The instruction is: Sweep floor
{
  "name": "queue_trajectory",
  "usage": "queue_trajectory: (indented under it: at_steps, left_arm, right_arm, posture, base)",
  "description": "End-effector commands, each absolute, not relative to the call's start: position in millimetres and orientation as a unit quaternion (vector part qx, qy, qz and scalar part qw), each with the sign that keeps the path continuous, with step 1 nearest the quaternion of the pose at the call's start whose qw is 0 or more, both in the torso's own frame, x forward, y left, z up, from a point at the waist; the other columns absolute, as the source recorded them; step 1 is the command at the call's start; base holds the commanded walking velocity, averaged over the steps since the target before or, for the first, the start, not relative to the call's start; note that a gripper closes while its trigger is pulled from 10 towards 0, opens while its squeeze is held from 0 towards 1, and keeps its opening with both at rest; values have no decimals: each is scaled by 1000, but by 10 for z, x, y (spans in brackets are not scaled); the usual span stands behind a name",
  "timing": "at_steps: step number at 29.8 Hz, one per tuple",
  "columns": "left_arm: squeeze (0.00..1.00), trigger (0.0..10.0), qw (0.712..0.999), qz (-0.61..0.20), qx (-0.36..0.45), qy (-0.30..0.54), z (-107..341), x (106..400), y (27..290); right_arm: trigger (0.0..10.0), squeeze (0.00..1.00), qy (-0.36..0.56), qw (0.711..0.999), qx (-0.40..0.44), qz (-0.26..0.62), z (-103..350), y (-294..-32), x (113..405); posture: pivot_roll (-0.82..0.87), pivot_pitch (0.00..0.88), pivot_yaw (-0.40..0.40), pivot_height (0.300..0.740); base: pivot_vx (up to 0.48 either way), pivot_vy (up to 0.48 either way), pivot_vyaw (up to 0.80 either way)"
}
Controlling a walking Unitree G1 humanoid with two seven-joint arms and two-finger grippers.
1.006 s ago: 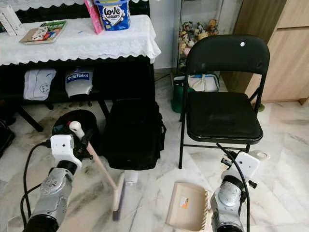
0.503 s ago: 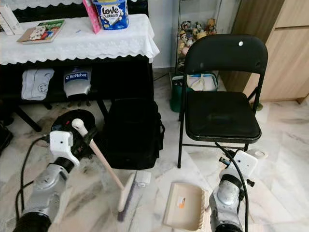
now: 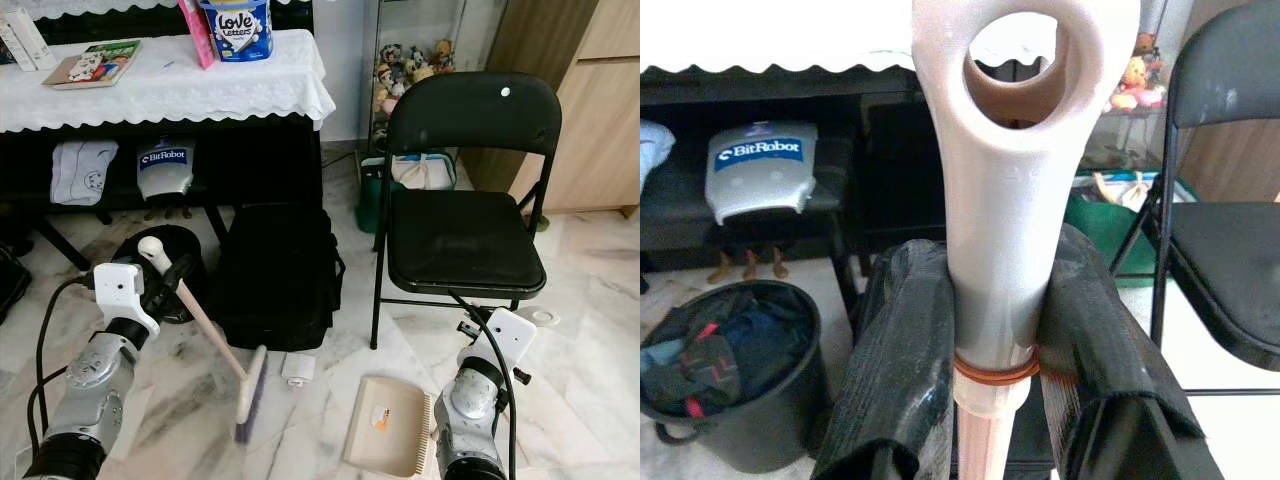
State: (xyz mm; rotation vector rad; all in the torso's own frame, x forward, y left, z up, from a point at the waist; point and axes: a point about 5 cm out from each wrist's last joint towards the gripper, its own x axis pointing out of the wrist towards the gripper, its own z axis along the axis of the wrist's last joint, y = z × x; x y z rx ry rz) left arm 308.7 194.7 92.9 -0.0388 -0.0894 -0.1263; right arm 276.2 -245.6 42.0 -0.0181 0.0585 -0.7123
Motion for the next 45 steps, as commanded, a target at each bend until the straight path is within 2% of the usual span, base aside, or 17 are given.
queue_trajectory:
  at_steps: [1, 13, 23, 32, 36, 45]
  left_arm:
    - [0, 10000, 997, -51, -16, -52, 927, 3069, 1978]
    - [0, 10000, 989, -125, -55, -51, 979, 3061, 1769]
    - [0, 10000, 983, -178, -2, -52, 1114, 3059, 1879]
    - [0, 10000, 986, -141, -3, -91, 1304, 3112, 1944]
    - [0, 10000, 985, -157, -7, -76, 1208, 3092, 1834]
    - [0, 10000, 988, -140, -31, -54, 1027, 3051, 1773]
  right_arm:
    - [10000, 0, 24, 937, -9, -348, 451, -2460, 2785]
    - [10000, 0, 26, 939, -6, -344, 438, -2429, 2788]
    - [10000, 0, 31, 938, -6, -345, 421, -2445, 2775]
    - [10000, 0, 32, 940, -2, -340, 419, -2408, 2792]
    - [10000, 0, 33, 940, 0, -340, 410, -2402, 2785]
    - [10000, 0, 36, 939, 0, -343, 389, -2419, 2756]
  posture:
    - [-18, 82, 68, 740]
    - [-14, 89, 69, 740]
    - [-9, 91, 70, 740]
    - [-4, 90, 71, 740]
    - [-8, 90, 74, 740]
    - [-13, 94, 76, 740]
  base:
    - [0, 0, 0]
    - [0, 0, 0]
    - [0, 0, 0]
    - [0, 0, 0]
    - [0, 0, 0]
    - [0, 0, 0]
